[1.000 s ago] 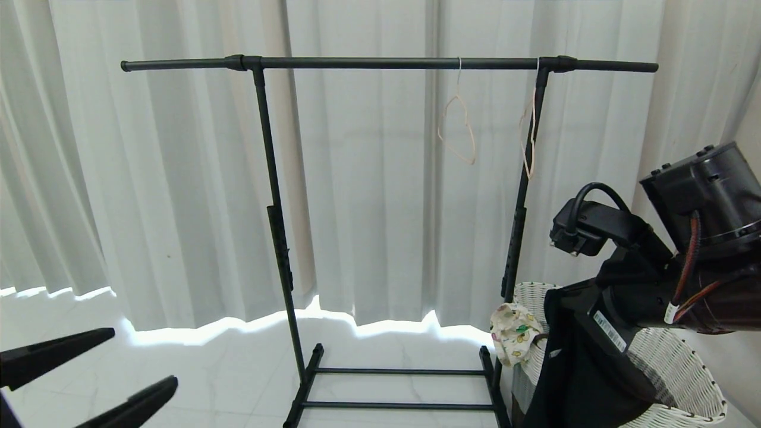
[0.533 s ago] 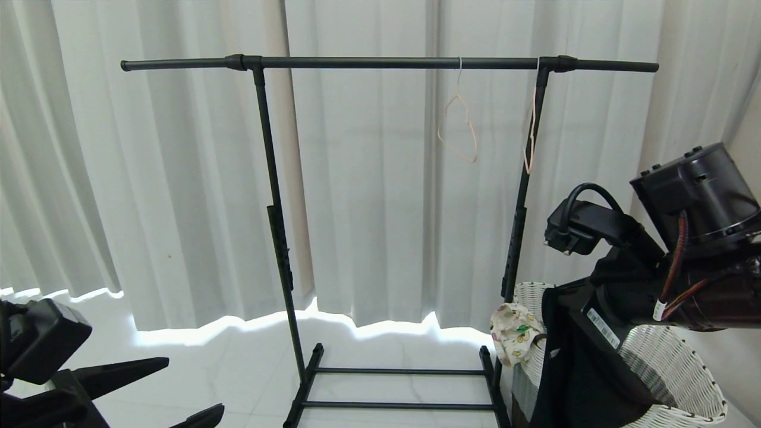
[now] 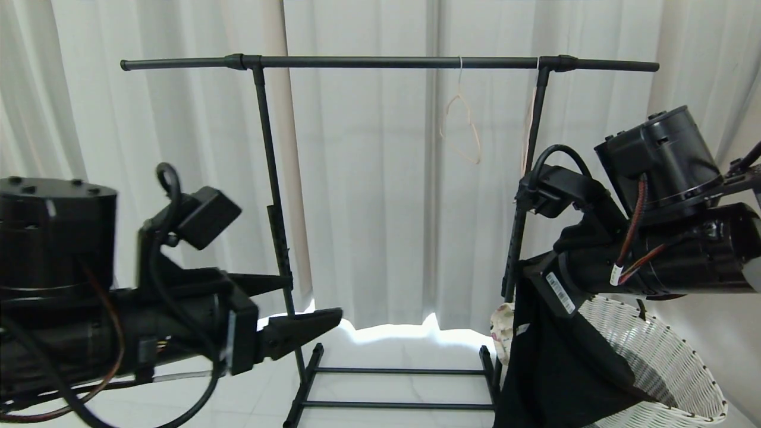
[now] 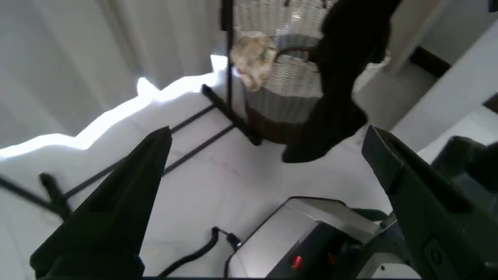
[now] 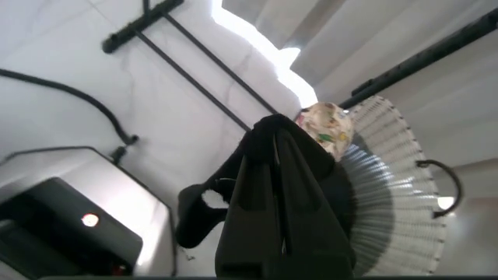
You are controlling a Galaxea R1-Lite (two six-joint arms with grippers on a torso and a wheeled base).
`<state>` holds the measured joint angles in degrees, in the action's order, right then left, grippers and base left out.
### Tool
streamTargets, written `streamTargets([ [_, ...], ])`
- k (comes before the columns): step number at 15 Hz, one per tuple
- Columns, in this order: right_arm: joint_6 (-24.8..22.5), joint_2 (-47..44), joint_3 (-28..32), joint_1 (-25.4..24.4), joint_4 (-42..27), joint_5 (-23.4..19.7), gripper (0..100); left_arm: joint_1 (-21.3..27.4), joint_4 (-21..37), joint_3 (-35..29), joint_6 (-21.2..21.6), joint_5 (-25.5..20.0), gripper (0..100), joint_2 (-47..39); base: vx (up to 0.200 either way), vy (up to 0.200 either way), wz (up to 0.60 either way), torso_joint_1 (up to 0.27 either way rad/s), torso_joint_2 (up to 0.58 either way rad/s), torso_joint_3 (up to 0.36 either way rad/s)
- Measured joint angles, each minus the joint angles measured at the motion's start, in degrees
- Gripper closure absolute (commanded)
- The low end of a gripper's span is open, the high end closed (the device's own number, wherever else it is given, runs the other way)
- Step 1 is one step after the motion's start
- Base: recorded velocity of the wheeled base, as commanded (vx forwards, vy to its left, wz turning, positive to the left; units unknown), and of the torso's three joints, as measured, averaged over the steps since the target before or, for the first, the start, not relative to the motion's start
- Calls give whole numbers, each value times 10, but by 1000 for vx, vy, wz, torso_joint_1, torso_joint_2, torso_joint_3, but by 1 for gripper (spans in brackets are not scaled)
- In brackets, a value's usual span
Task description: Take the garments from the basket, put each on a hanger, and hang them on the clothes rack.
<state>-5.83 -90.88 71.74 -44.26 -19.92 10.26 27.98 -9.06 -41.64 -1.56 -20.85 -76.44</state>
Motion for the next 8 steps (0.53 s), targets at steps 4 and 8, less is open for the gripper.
streamTargets([
  [4, 34, -1, 8, -17, -2, 0, 100, 110, -30, -66, -10, 45, 0, -122, 0, 0, 0, 0, 0, 0],
  [8, 37, 4, 7, -18, -3, 0, 100, 162, -135, -111, -22, 79, 0, -244, 0, 0, 0, 0, 0, 0],
])
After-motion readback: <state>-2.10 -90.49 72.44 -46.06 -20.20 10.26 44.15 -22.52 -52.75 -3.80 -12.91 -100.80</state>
